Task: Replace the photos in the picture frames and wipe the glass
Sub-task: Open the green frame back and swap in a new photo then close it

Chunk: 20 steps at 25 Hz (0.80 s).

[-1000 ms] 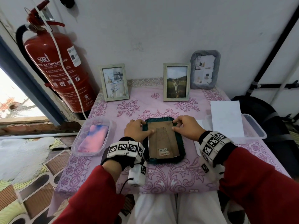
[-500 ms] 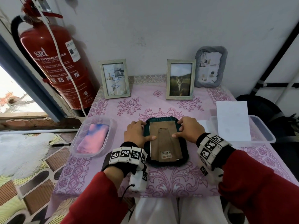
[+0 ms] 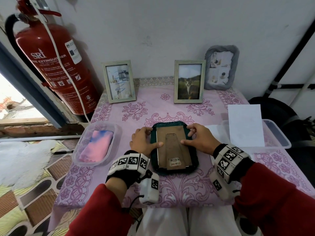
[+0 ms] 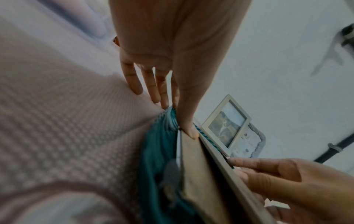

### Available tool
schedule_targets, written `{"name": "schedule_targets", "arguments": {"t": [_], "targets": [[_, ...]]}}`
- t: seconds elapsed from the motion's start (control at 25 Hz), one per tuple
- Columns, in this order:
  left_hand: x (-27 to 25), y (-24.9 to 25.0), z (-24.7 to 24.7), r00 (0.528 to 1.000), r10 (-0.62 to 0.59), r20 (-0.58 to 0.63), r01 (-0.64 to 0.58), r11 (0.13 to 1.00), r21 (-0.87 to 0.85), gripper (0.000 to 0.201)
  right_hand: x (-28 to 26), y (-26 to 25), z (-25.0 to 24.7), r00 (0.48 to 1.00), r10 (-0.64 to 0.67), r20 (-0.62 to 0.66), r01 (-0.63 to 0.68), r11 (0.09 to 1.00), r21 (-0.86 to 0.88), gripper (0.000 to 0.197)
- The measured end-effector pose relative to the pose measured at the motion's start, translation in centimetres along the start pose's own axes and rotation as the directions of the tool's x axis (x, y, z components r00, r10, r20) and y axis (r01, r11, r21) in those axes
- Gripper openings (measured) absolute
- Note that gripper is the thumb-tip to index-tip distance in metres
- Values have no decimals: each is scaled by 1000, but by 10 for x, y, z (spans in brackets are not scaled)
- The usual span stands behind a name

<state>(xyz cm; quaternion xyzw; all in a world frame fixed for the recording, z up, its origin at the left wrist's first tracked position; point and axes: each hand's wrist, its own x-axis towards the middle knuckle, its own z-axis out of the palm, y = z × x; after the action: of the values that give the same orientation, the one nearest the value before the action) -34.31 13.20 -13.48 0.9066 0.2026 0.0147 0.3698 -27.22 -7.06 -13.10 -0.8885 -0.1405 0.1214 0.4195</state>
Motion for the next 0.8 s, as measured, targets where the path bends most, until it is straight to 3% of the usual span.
{"name": "schedule_targets", "arguments": {"t": [0.28,0.48,0.8], "targets": [[1,3,1,999,22,48,-17,996,-93,56,4,3,-3,999,0,39,-1,1000,20,62],[2,1,3,999,8,48,-2,991,-137,67,4,4,-4,999,-4,51,2,1000,28,61],[2,-2,3,999,13,42,-6,989,-151,67,4,1,-2,994,-25,106,31,998,-59,62]]}}
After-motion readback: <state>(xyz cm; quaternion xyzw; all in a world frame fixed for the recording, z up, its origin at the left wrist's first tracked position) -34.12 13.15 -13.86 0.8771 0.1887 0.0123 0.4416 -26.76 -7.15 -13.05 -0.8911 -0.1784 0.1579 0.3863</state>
